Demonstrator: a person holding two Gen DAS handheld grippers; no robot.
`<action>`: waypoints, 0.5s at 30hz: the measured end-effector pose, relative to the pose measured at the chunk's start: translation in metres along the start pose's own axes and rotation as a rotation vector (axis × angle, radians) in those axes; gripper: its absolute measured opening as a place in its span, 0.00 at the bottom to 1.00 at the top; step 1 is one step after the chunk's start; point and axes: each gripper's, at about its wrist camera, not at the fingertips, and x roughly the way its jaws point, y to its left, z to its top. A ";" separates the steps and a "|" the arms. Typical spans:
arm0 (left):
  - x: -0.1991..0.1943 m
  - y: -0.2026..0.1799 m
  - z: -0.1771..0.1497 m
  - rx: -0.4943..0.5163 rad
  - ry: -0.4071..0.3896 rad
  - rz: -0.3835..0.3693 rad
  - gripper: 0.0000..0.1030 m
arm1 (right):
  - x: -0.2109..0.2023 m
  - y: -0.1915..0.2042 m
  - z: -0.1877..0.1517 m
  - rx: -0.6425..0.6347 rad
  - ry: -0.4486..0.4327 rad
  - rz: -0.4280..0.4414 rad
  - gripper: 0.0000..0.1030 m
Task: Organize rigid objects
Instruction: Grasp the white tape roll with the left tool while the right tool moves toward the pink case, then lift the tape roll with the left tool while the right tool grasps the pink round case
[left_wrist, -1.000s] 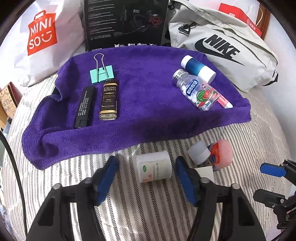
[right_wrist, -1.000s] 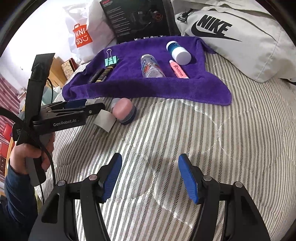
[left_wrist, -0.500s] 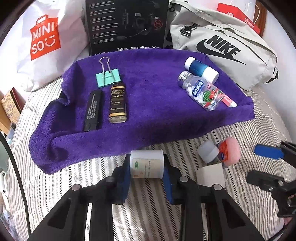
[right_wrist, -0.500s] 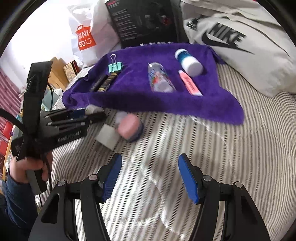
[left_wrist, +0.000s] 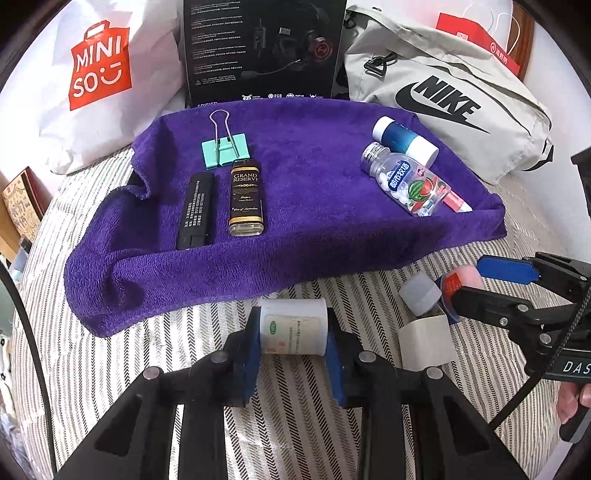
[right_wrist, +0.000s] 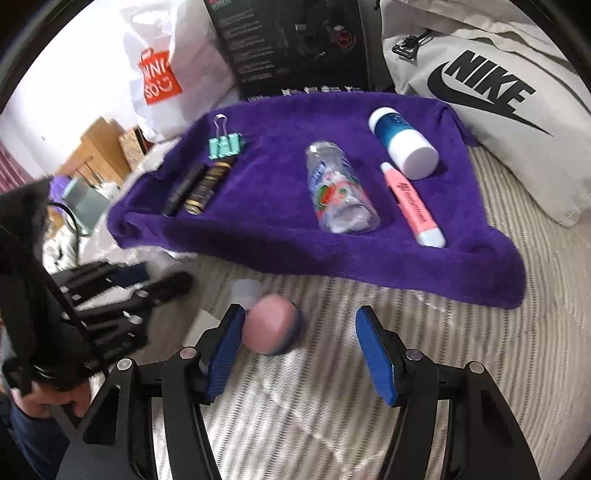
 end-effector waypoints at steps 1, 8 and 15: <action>0.000 0.000 0.000 -0.003 -0.002 -0.001 0.29 | -0.001 -0.001 -0.002 -0.004 -0.001 -0.003 0.61; -0.001 -0.002 0.000 0.001 -0.007 0.011 0.29 | -0.006 -0.006 -0.006 -0.049 -0.006 -0.033 0.61; 0.000 -0.001 0.000 0.001 -0.002 0.008 0.29 | 0.008 0.011 -0.009 -0.107 -0.007 -0.057 0.32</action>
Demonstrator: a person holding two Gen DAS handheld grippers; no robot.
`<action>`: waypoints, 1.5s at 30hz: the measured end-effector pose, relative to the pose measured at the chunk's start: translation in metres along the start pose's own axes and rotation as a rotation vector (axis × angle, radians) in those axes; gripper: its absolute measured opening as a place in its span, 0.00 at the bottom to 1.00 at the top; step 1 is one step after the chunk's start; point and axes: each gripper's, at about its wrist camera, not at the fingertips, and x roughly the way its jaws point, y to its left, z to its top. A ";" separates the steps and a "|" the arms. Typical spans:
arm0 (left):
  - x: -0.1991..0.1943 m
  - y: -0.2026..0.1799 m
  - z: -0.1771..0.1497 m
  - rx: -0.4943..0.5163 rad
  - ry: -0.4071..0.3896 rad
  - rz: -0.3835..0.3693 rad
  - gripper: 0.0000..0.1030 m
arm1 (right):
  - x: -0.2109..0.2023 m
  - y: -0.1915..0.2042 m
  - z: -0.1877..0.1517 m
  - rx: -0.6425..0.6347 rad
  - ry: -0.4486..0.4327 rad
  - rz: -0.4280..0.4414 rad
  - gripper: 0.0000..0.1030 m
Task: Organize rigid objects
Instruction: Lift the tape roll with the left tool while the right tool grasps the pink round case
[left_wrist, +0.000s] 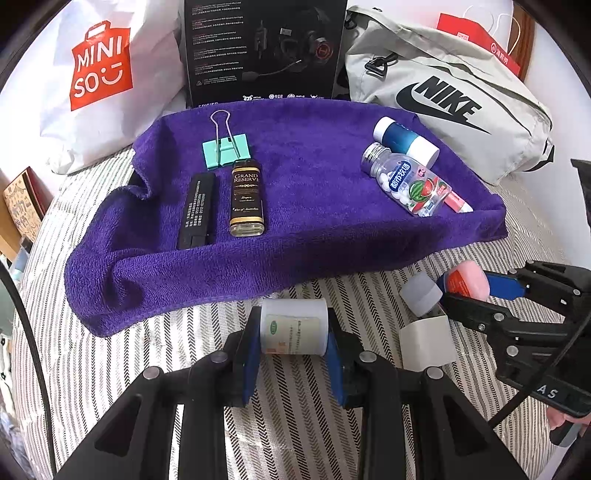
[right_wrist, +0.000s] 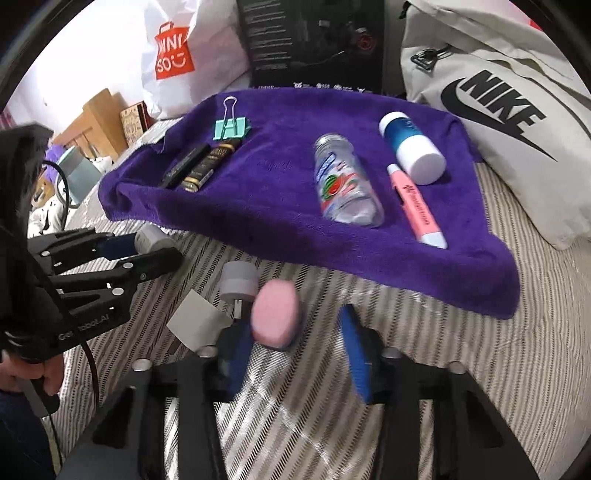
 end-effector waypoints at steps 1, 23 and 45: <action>0.000 0.000 0.000 0.000 0.000 0.000 0.29 | 0.001 0.002 0.000 -0.005 0.001 -0.004 0.31; -0.008 0.019 -0.006 -0.043 -0.023 -0.073 0.28 | -0.013 -0.016 -0.018 -0.040 0.026 -0.066 0.23; -0.044 0.050 0.010 -0.095 -0.068 -0.062 0.28 | -0.034 -0.009 0.010 -0.081 -0.009 0.041 0.23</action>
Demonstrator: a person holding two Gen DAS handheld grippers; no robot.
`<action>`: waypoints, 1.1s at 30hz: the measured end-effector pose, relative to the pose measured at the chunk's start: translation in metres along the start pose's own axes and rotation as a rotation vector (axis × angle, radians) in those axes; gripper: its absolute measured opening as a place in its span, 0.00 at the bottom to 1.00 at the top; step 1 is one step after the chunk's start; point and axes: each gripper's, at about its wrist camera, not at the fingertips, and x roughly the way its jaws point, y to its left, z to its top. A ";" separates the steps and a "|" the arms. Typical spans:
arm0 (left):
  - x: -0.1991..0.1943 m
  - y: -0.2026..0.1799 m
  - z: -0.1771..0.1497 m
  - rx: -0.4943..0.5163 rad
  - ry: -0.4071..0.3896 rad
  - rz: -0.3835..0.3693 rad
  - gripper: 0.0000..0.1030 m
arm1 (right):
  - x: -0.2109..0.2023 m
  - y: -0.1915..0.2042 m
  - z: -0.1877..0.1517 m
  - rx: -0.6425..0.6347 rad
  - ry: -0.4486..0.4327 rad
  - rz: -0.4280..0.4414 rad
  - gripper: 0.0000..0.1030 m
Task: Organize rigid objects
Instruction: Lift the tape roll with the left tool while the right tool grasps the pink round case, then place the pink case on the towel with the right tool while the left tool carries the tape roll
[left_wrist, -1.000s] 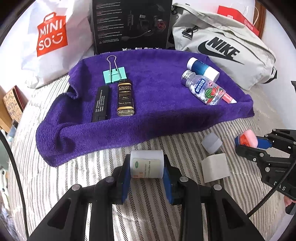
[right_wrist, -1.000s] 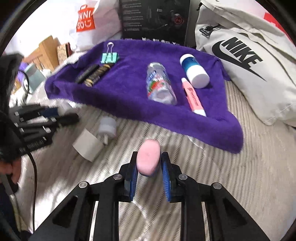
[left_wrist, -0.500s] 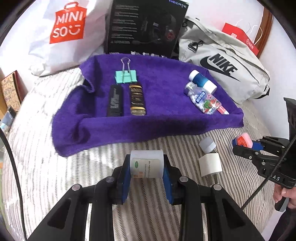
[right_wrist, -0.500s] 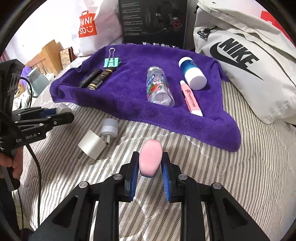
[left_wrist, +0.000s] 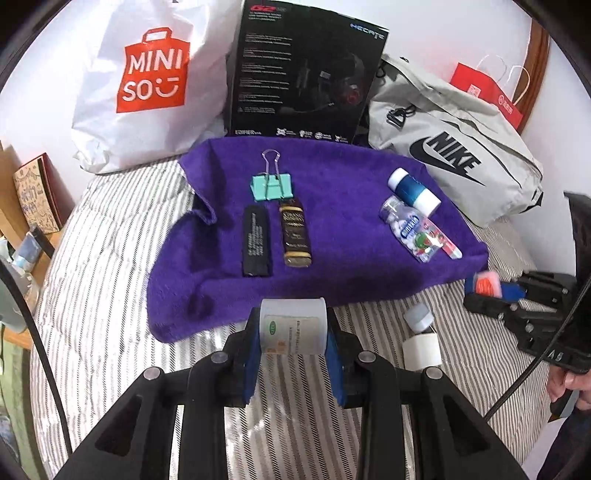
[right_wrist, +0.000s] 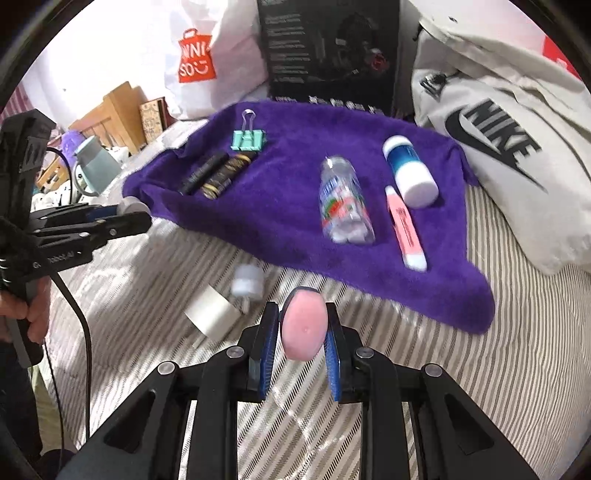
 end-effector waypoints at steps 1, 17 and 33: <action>0.000 0.002 0.001 -0.004 -0.002 0.002 0.28 | -0.002 0.001 0.005 -0.005 -0.010 0.006 0.23; 0.008 0.027 0.003 -0.057 0.016 -0.005 0.28 | 0.062 0.004 0.085 -0.058 0.034 0.026 0.23; 0.016 0.031 0.011 -0.060 0.021 -0.012 0.28 | 0.088 0.011 0.089 -0.095 0.117 0.002 0.25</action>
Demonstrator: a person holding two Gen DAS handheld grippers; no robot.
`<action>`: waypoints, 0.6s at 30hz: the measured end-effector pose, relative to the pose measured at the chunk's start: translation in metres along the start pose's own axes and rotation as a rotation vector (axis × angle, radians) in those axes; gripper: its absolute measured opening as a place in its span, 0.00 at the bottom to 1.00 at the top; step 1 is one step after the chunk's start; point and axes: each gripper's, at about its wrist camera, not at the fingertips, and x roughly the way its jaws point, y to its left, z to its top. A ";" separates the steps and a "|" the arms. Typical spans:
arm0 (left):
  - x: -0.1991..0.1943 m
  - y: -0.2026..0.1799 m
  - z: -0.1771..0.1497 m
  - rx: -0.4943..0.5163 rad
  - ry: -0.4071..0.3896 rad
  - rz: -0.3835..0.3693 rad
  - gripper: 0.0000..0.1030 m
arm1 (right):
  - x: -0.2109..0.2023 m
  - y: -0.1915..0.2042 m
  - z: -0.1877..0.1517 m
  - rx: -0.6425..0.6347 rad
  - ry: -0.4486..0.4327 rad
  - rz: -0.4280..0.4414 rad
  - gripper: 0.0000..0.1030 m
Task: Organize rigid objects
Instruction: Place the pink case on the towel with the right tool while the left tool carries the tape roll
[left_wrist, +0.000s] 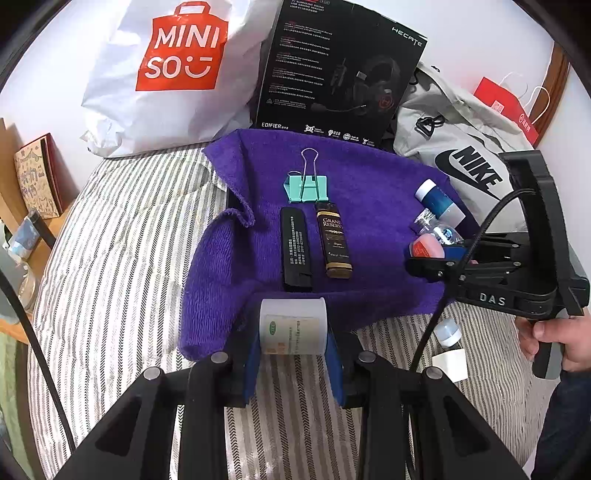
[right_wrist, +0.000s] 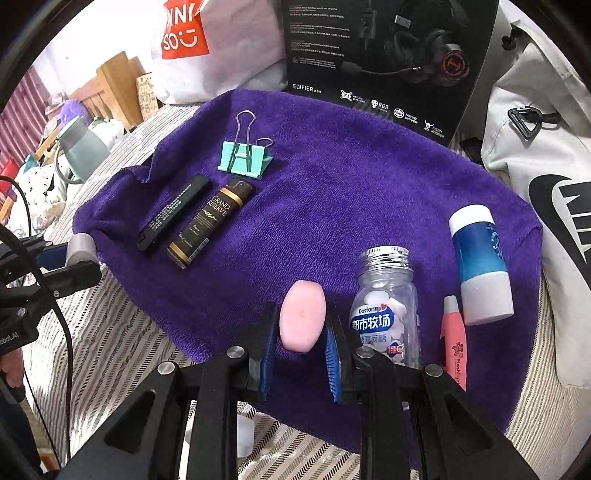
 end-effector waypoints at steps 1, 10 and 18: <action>0.000 0.000 0.001 0.000 0.001 0.000 0.28 | 0.000 0.000 0.000 0.003 0.002 0.003 0.27; 0.002 -0.002 0.004 0.001 0.014 0.023 0.29 | -0.019 -0.005 -0.008 0.006 -0.026 -0.011 0.51; -0.008 -0.011 0.006 0.022 0.000 0.041 0.29 | -0.053 -0.014 -0.033 0.028 -0.084 -0.013 0.60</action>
